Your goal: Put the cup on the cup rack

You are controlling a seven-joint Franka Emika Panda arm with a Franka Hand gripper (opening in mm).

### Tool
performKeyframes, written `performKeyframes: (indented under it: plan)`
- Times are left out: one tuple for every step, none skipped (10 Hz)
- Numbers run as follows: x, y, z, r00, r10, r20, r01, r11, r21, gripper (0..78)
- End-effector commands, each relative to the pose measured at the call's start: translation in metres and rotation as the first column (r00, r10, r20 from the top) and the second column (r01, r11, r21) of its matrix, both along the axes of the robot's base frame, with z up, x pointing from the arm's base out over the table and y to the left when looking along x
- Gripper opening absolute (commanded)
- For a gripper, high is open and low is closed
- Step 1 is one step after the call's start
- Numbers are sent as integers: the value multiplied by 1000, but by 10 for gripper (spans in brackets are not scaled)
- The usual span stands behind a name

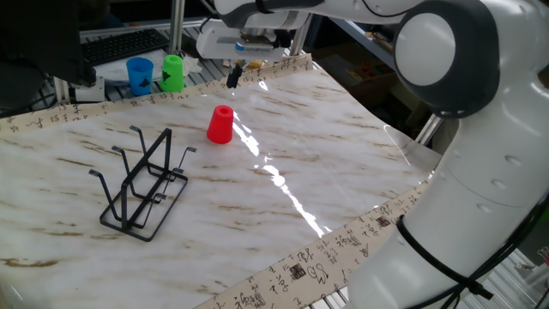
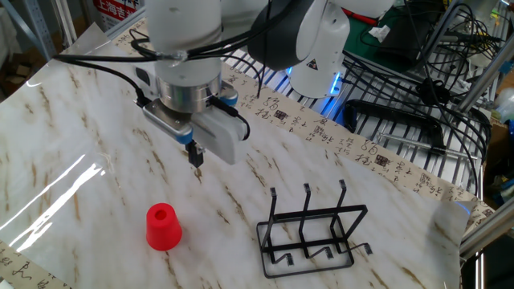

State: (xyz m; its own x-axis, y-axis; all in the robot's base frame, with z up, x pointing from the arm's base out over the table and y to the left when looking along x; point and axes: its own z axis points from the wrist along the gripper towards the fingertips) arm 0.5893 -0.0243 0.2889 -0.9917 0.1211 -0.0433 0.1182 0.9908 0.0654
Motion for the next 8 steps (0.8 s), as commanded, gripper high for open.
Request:
performKeyframes:
  plan:
    - [1,0,2,991,-128,-50,128,992,9,0]
    - [1,0,2,989,-132,-62,133,991,12,0]
    - [1,0,2,988,-134,-79,136,991,17,0]
    - [1,0,2,987,-134,-85,136,991,15,0]
    - [1,0,2,987,-135,-84,136,991,14,0]
    - [1,0,2,989,-121,-81,121,993,-2,0]
    - [1,0,1,991,-112,-69,110,994,-26,0]
    - [8,-3,-10,992,-106,-63,104,994,-36,0]
